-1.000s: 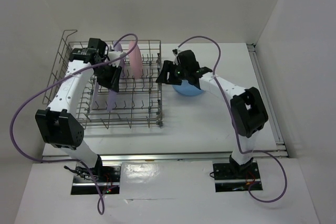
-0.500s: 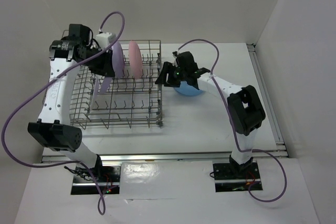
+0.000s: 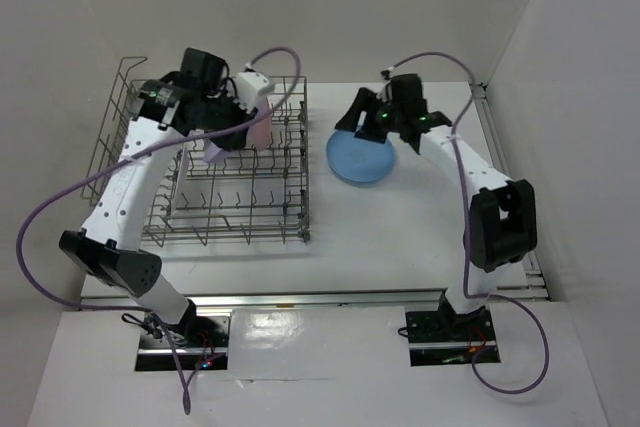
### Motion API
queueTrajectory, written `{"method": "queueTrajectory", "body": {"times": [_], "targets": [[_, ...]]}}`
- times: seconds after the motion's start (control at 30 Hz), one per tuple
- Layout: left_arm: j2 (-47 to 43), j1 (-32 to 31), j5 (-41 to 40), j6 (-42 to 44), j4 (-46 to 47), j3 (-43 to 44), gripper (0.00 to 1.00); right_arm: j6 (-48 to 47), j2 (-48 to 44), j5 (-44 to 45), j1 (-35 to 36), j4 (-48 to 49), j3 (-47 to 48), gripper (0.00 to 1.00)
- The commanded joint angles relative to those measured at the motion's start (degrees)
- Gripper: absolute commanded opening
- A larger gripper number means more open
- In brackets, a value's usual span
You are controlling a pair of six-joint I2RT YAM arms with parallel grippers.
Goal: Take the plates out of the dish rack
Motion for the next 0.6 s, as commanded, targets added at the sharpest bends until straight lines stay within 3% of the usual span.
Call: {"method": "queueTrajectory", "body": {"times": [0.0,0.07,0.13,0.17,0.2,0.27,0.33,0.4,0.57], "targets": [[-2.49,-8.54,-11.99,9.43,7.86,-3.22,0.00,-5.27,-5.44,-2.84,-6.27,-2.46,5.50,0.77],[-4.76,-12.25,-20.51,13.04,15.15,-6.91,0.00,-5.81,-5.44,-6.09,-8.73,-3.70,7.44,0.82],[-7.14,-17.70,-29.83,20.77,22.08,-15.51,0.00,-6.33,-5.44,-8.82,-12.42,-4.32,8.68,0.82],[-10.02,-19.38,-32.82,24.45,30.56,-23.02,0.00,-6.34,-5.44,-12.66,-14.26,-3.01,8.68,0.82],[-11.62,-22.52,-37.63,32.67,35.69,-27.10,0.00,-8.25,-5.44,-15.13,-14.80,-2.13,9.20,0.82],[-14.61,-24.74,-40.22,42.02,51.45,-35.19,0.00,-9.67,-5.44,-20.92,-14.81,-0.81,9.90,0.82],[-17.51,-26.68,-40.75,52.98,59.70,-44.52,0.00,-10.29,-4.92,-23.32,-13.33,0.34,9.91,0.82],[-17.52,-27.91,-40.76,56.20,62.37,-46.91,0.00,-10.29,-4.92,-25.78,-11.13,2.09,9.91,0.82],[-13.31,-32.83,-41.45,53.84,58.24,-44.90,0.00,-9.59,-7.46,-26.85,-6.73,9.55,2.63,0.82]]}}
